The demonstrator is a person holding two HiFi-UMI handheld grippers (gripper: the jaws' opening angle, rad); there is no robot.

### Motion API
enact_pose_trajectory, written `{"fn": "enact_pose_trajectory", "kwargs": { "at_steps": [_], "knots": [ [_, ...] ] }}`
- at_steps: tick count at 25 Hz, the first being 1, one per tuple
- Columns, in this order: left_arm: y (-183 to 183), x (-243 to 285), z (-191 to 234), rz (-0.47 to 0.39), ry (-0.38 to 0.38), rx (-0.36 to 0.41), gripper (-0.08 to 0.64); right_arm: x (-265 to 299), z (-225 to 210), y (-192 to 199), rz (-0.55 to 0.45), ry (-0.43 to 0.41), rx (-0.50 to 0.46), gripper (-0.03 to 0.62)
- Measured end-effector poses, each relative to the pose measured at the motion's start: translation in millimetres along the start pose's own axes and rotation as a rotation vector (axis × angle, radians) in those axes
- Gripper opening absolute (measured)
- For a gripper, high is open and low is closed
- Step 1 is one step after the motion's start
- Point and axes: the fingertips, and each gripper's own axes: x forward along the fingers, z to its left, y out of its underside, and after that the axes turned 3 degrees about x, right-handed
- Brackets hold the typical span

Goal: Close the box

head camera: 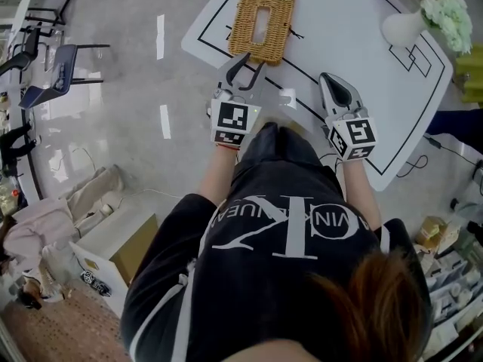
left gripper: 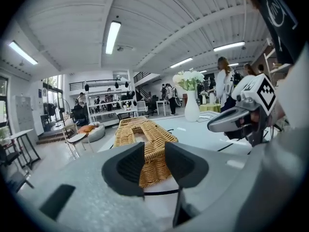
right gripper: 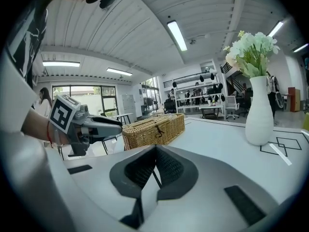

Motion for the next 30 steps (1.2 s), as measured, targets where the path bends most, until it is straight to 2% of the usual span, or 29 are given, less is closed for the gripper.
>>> {"fn": "enact_pose_trajectory", "kwargs": {
  "at_steps": [6,12,20,30],
  "knots": [
    [0.2,-11.4,24.9,-0.035,-0.077,-0.089,0.079,2.9,-3.3,-15.2,-0.033,-0.019,-0.017,-0.002],
    [-5.1,-24.9,47.1,-0.074,-0.153,-0.134,0.014,5.7,-3.8,-34.8,-0.078,-0.033,-0.035,-0.002],
    [-16.4,-37.0,70.0,-0.133,-0.207,-0.177,0.011,10.6,-4.5,-63.4,-0.133,-0.041,-0.060,-0.003],
    [-35.7,-46.4,86.7,-0.206,-0.231,-0.196,0.011,12.5,-3.1,-88.2,-0.186,-0.051,-0.078,-0.003]
  ]
}}
